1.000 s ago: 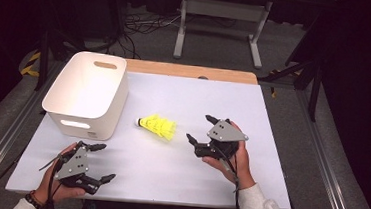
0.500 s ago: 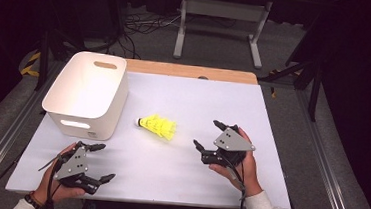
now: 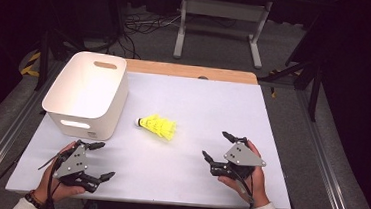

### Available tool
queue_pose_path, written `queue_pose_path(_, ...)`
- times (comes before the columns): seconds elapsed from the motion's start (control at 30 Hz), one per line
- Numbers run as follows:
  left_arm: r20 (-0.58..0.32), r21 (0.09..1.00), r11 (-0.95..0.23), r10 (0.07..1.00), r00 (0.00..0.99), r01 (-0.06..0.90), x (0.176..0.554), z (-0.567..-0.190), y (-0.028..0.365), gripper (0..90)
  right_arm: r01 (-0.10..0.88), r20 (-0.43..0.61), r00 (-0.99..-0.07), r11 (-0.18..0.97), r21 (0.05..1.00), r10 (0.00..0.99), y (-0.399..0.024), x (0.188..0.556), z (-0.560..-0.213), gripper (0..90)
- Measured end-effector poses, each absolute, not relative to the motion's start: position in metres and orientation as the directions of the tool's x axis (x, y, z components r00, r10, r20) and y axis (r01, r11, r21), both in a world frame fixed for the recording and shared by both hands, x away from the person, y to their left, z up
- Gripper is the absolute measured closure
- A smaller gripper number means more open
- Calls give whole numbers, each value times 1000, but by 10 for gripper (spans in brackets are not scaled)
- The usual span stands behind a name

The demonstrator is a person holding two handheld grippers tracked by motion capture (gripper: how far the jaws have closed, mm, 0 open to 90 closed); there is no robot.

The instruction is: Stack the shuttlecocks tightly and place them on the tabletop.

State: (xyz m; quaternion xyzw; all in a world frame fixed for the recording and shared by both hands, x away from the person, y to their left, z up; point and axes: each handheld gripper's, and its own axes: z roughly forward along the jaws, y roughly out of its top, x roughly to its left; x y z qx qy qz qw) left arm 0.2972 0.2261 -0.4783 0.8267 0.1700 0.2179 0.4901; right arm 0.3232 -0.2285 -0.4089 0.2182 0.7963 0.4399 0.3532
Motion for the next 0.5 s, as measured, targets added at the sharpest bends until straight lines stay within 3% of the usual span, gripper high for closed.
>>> queue_pose_path(0.13, 185, 890, -449, 511, 839, 78, 298, -479, 230, 76, 44, -366, -647, 512, 858, 669, -240, 318, -419, 156)
queue_pose_path(0.27, 190, 890, -450, 518, 834, 77, 297, -478, 232, 75, 0, -432, -619, 550, 835, 656, -246, 313, -427, 140)
queue_pose_path(0.5, 197, 889, -452, 521, 831, 73, 297, -479, 231, 75, 48, -363, -643, 509, 860, 674, -253, 309, -437, 83)
